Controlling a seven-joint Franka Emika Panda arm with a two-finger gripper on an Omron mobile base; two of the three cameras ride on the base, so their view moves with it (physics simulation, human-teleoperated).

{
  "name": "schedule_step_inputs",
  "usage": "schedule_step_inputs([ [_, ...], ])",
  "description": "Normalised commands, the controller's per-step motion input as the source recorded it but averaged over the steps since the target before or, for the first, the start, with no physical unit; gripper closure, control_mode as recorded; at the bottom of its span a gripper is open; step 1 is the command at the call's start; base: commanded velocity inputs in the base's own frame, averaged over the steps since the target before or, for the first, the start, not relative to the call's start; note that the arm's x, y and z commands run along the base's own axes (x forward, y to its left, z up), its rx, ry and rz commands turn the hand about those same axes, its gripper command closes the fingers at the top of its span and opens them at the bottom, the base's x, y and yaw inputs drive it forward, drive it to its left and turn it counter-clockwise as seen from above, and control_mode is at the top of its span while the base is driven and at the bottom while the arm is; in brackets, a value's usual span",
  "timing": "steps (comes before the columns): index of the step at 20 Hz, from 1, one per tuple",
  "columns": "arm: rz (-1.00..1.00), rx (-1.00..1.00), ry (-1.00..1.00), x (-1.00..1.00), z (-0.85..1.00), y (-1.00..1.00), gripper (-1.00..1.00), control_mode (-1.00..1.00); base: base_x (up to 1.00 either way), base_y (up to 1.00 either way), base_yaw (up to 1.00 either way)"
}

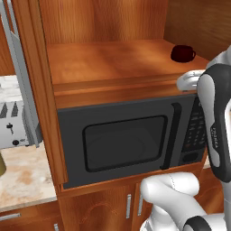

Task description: There is a tray on the dining counter. Grab the cup, mug, and pitcher and place them on the tray. The pitcher may be placed next to the tray if it cannot fit the tray.

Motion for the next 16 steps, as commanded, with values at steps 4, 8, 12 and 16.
schedule_step_inputs([
  [4,0.00,0.00,-0.04,0.00,0.06,-0.08,-1.00,-1.00,0.00,0.00,0.00],
  [8,0.00,-0.01,-0.11,0.00,0.16,-0.18,-1.00,-1.00,0.00,0.00,0.00],
  [12,0.00,-0.02,-0.09,0.03,0.10,-0.08,-1.00,-1.00,0.00,0.00,0.00],
  [16,0.00,-0.01,-0.05,0.12,0.03,-0.06,-1.00,-1.00,0.00,0.00,0.00],
])
